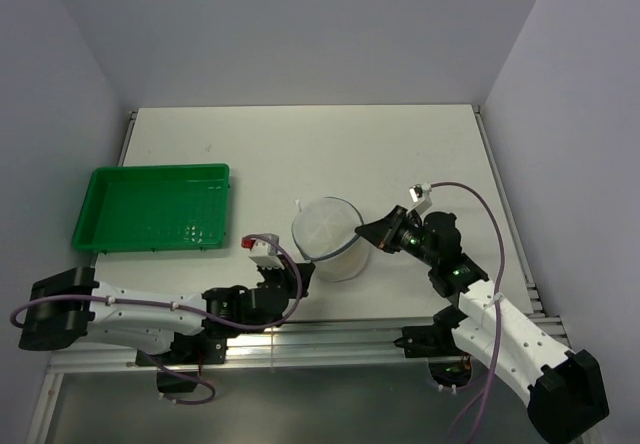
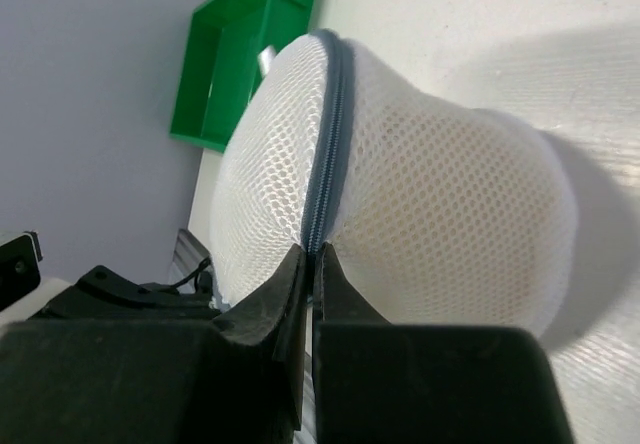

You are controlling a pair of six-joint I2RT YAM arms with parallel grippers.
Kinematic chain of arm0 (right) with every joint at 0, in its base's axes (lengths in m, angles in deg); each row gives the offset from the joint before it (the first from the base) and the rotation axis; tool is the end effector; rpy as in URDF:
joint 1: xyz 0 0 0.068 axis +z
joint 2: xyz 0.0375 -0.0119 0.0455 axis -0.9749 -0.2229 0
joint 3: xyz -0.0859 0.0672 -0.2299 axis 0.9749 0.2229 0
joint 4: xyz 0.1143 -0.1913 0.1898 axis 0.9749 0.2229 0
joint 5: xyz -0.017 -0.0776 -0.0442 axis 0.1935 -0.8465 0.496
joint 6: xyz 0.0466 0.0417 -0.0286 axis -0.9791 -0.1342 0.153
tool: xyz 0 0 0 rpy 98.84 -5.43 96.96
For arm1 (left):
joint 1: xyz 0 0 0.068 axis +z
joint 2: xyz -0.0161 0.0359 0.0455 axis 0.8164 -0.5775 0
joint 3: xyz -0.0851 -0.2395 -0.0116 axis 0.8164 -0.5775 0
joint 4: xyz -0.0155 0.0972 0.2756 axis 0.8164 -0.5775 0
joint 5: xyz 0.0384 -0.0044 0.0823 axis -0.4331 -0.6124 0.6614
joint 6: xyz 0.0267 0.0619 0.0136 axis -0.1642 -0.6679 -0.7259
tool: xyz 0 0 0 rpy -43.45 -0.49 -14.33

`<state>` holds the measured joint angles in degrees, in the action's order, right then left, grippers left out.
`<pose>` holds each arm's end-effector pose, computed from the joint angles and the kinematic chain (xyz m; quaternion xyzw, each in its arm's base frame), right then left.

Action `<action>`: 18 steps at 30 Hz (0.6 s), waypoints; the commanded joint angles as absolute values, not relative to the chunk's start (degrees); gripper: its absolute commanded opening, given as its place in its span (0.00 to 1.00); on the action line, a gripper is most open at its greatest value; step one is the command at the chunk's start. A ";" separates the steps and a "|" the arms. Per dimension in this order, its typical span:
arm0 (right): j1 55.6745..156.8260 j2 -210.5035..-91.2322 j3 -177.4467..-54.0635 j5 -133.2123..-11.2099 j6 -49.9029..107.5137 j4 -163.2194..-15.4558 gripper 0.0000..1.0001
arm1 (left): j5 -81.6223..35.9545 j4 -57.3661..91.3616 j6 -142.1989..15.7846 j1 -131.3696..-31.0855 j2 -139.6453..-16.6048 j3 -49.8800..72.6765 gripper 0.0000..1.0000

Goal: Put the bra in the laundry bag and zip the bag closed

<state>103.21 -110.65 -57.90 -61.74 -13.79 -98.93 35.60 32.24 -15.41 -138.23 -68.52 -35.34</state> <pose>0.2053 0.1198 0.1891 0.0626 0.7821 0.4700 0.4043 0.0730 -0.2647 0.1597 -0.0709 0.7875 -0.3612 0.4943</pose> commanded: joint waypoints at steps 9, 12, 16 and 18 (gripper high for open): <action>93.47 -122.16 -71.57 -54.90 -3.49 -99.08 0.00 | 40.71 23.85 -13.51 -139.45 -59.31 -38.19 0.00; 94.08 -124.02 -73.17 -54.71 -4.10 -98.64 0.28 | 39.75 28.31 -17.11 -139.80 -63.53 -35.12 0.00; 96.37 -116.41 -70.63 -59.01 -4.81 -95.21 0.87 | 38.87 35.60 -23.18 -139.89 -70.90 -30.63 0.00; 98.30 -112.09 -66.43 -61.82 -7.17 -94.51 0.88 | 39.04 37.65 -26.08 -139.81 -73.11 -27.82 0.00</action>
<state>96.30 -118.43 -69.29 -56.24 -6.09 -94.62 37.98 30.69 -19.19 -139.37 -70.75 -32.87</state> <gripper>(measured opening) 0.870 0.041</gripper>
